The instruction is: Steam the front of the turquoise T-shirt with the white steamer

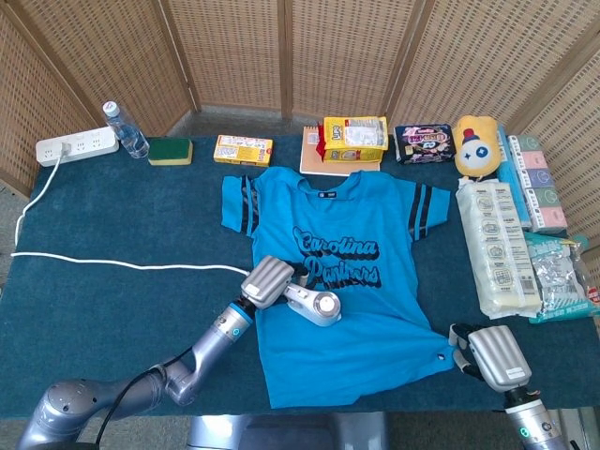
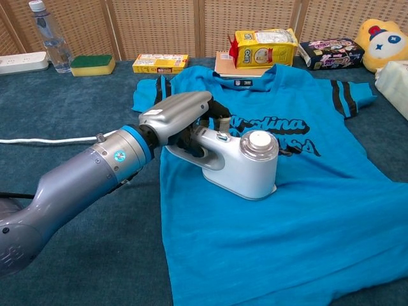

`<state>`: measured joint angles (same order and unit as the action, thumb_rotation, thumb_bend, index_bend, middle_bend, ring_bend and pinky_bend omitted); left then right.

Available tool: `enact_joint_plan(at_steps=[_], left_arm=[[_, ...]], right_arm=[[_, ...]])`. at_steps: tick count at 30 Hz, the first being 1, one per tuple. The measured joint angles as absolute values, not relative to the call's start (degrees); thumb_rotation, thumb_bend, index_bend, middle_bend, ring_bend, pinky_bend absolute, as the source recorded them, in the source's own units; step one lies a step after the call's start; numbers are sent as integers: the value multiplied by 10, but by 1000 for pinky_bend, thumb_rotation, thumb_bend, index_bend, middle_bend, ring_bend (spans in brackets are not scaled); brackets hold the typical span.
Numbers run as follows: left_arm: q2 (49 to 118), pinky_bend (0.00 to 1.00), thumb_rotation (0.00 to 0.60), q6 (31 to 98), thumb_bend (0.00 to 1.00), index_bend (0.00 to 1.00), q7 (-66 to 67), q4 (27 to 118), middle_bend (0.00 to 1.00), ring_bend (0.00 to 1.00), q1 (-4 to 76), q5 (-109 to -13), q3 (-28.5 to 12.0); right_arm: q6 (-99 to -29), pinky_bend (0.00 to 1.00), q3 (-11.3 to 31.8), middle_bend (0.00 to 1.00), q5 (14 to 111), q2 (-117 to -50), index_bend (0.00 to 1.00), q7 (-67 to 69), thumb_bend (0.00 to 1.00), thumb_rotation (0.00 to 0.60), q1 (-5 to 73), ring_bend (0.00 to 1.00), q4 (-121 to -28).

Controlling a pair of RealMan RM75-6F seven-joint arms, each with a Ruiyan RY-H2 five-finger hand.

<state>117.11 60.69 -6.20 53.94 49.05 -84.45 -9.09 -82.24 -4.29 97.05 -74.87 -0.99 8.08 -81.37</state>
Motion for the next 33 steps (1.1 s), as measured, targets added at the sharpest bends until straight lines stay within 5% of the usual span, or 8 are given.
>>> enact_joint_plan(at_steps=[33], left_arm=[[1057,704,600,636,403,591,-96,557,698,647,438,-797,-128]], right_arm=[[-805,884,-42,621,975,-755,658,-37,615,600,92,719,-833]])
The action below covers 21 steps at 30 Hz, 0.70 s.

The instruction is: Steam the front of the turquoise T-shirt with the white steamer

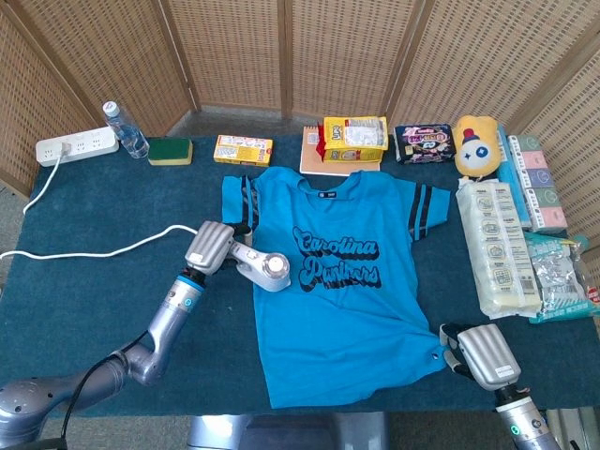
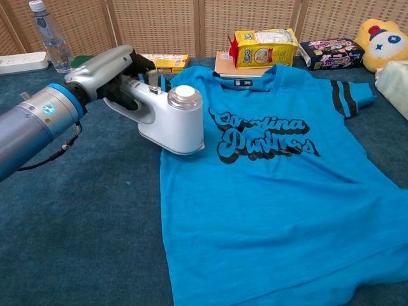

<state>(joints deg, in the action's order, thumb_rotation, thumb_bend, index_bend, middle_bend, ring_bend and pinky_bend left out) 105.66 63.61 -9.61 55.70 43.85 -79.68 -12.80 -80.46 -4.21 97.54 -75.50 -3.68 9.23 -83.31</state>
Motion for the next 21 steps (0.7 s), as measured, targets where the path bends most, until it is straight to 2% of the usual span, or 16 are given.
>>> enact_joint_plan(at_steps=[10,21], left_arm=[[1017,704,600,633,401,590,-113,545,698,647,414,-777,-130],[1039,704,600,603,397,590,-136,471,698,647,410,-757,-129]], right_arm=[[-796,884,-42,621,971,-757,658,-49,615,600,95,720,-840],[-792,884,-41,621,965,-757,658,-56,615,600,95,719,-844]])
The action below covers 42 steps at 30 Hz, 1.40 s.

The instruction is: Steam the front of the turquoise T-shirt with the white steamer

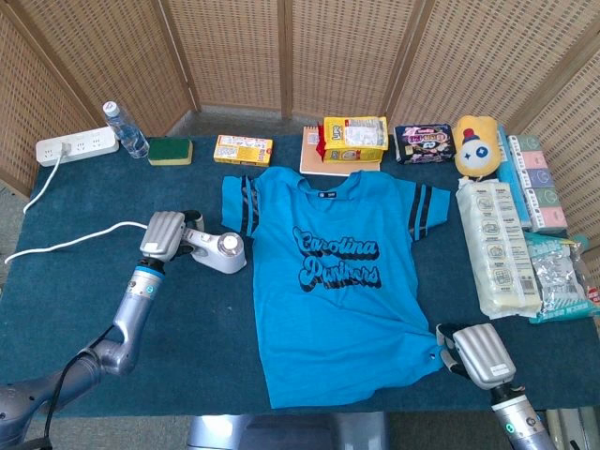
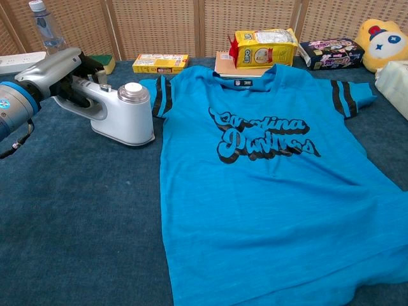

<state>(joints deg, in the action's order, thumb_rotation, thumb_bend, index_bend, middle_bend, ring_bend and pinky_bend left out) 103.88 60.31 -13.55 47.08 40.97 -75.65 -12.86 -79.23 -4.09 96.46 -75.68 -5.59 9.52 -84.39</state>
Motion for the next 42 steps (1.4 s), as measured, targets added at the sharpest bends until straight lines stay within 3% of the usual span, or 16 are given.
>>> enact_joint_plan(at_steps=[10,15,26,28,42], left_arm=[[1070,661,600,572,353,590,-151,420,695,600,422,-748,-130],[1066,591,600,561,321,547,-149,424,571,475,422,-744,-131],[1013,367,600,536,242,43,-117,499,245,179,405,-725,-129],[1003,339,600,534,228,1,-104,514,208,144,401,-720,-127],[971,216,600,550,225,0,-62,567,116,8,385,-693,-140]], right_arm=[[-794,884,-40,621,959,-751,658,-64,615,600,92,720,-853],[-792,884,-40,621,959,-751,658,-65,615,600,93,720,-854],[-788,884,-39,621,960,-753,658,-68,613,600,97,720,-856],[-788,884,-39,621,960,-754,658,-69,610,600,97,719,-857],[-787,879,-37,621,960,-755,658,-73,609,600,100,714,-860]])
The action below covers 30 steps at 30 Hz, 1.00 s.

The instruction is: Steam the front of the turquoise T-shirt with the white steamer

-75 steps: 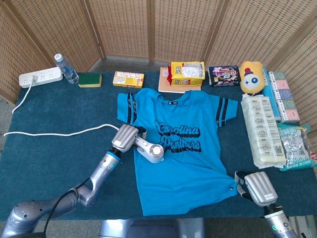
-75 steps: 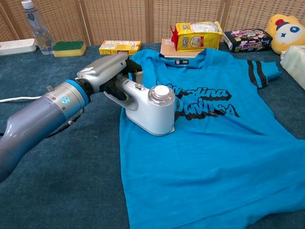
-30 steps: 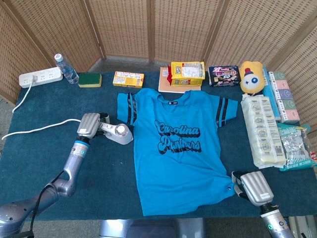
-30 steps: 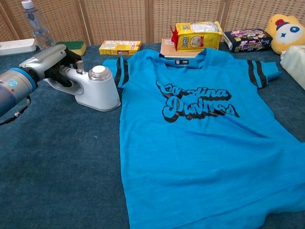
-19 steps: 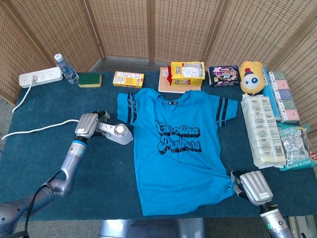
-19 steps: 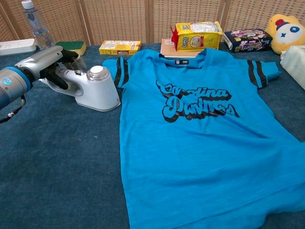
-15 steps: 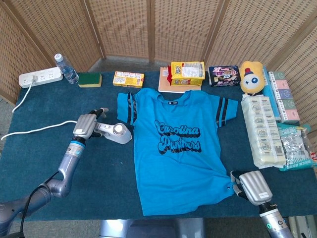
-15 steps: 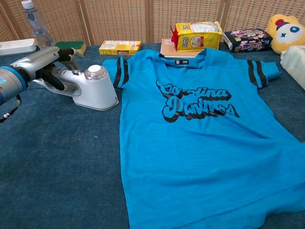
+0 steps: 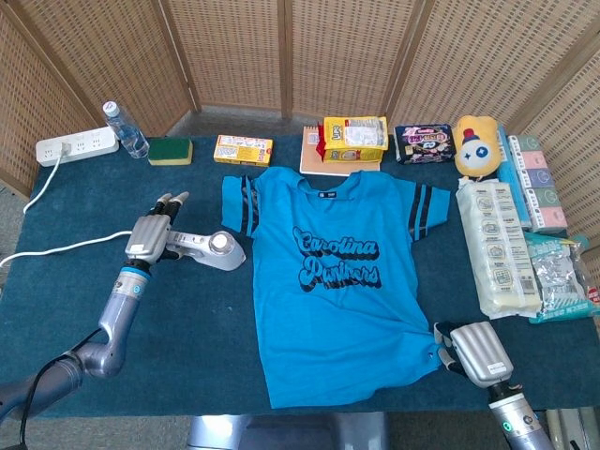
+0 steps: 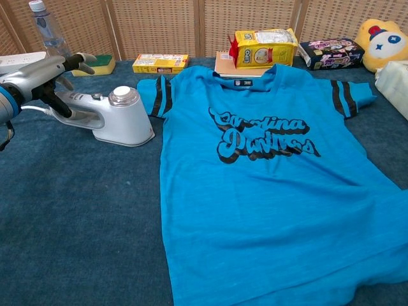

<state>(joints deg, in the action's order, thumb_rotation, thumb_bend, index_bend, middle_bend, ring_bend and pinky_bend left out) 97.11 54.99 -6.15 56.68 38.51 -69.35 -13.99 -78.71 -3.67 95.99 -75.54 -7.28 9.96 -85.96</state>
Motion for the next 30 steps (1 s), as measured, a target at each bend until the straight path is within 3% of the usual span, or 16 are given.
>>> enact_joint_plan(at_steps=[8,12,15,20,24,30], left_arm=[[948,171,600,563,205,0,-54,604,53,0,376,-694,-141],[925,161,600,578,196,0,-57,643,47,0,364,-703,-136],[900,160,600,593,191,0,-60,684,47,0,352,-711,-131],[850,160,600,622,180,0,-69,764,47,0,323,-725,-121],[800,160,600,652,177,0,-79,831,43,0,291,-737,-108],[725,160,600,700,176,0,-93,911,43,0,234,-742,-90]], right_arm=[[-789,869,-36,620,958,-755,650,-76,605,600,98,712,-861],[-791,830,-35,583,955,-754,523,-81,578,600,96,684,-859],[-791,735,-35,512,952,-753,373,-84,553,600,94,616,-859],[-786,516,-39,383,947,-746,226,-91,531,600,92,462,-860],[-774,357,-46,302,941,-731,148,-93,489,600,90,327,-871],[-766,256,-61,225,935,-708,70,-95,429,600,82,216,-885]])
